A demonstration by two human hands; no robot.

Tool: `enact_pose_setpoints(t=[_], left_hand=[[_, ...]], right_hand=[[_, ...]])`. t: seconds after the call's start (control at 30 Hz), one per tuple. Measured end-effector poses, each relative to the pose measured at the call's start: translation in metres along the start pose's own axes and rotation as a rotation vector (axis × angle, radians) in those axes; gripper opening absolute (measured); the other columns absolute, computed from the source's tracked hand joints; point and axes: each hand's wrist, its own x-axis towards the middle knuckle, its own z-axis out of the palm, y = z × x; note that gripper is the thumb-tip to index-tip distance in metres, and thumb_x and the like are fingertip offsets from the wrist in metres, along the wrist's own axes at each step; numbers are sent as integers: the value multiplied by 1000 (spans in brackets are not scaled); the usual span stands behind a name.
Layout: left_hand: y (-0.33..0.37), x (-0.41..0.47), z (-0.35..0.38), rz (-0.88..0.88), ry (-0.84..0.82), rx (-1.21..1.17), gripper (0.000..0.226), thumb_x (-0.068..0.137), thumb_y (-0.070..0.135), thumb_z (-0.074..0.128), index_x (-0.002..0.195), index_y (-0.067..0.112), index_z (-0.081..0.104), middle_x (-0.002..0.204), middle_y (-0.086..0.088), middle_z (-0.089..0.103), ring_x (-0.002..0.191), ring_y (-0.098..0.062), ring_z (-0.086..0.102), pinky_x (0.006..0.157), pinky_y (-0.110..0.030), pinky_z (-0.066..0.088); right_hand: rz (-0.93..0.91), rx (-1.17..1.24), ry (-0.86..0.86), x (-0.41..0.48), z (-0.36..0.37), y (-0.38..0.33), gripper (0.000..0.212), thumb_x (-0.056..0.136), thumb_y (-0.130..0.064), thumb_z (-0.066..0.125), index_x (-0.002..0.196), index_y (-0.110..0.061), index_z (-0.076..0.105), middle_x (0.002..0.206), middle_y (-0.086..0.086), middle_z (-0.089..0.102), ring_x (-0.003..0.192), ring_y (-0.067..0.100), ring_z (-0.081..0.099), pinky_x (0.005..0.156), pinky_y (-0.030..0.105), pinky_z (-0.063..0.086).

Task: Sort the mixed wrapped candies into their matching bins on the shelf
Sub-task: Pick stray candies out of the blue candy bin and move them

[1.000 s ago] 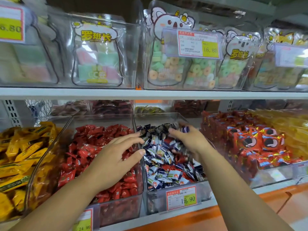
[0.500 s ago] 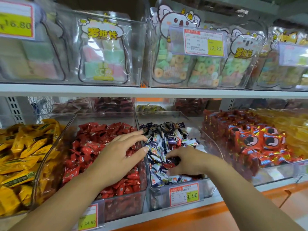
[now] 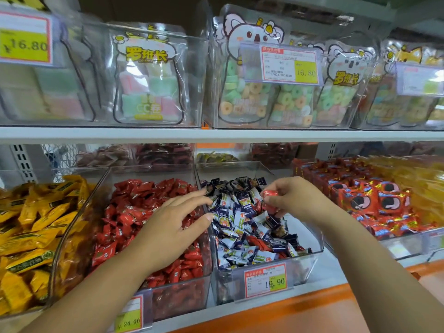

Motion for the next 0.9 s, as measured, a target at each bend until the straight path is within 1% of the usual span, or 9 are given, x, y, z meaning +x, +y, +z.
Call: enact_pose_setpoints(t=[0.13,0.3,0.4,0.43,0.5,0.63,0.7,0.8,0.9], left_hand=[[0,-1,0,-3,-3,-10,59,77,78,27,126,52,49,136,48,23,133,10,26,111,-25,21],[1,-1,1,-14,-12,-3,62,77,79,25,128,53,46,138,47,22,134,11,24,111,-23,20],[2,-1,0,-18,-14,-6,61,77,79,25,127,53,47,138,47,22,135,10,24,112,-25,20],[2,-1,0,-21,-16,-6,60,77,79,26,127,53,47,138,47,22,135,10,24,113,-26,20],[2,-1,0,-25,-19,-12,58,77,79,26,126,54,47,140,46,23,135,9,24,113,-27,21],[0,-2,-1,-14,-21,-7,62,77,80,26,128,54,46,143,42,25,136,10,23,115,-29,21],[1,-3,-2,1,-19,8,63,76,81,25,128,54,47,144,40,26,135,13,22,114,-25,19],[3,-7,-5,41,-23,45,58,78,79,27,127,56,48,145,37,29,135,14,22,115,-23,19],[4,-15,-8,67,-42,75,53,81,77,30,129,60,44,143,41,28,135,14,24,115,-23,20]], right_hand=[[10,-81,72,6,8,7,15,93,-11,60,104,-17,68,85,0,69,64,10,67,58,19,55],[40,-196,-109,18,47,14,33,91,-9,60,122,-20,60,106,4,63,63,11,60,50,15,46],[5,-187,-90,23,57,16,26,89,-9,64,112,-20,66,112,6,63,77,19,62,67,25,54],[8,-171,-82,24,58,17,19,89,-10,65,105,-20,68,109,6,65,78,21,63,74,32,56],[22,-92,-53,21,54,18,6,89,-14,67,94,-18,69,97,5,68,73,21,65,72,36,58],[50,123,49,11,37,12,8,88,-12,68,93,-11,73,75,3,68,50,6,61,45,19,49],[52,267,70,7,27,7,9,88,-8,68,95,-8,73,70,6,67,44,6,57,44,16,46],[68,373,57,4,18,-1,10,88,-7,67,96,-6,72,57,-2,63,42,8,54,43,17,44],[24,410,70,3,18,-16,11,88,-7,66,99,-5,70,58,-1,65,43,9,54,43,19,44]])
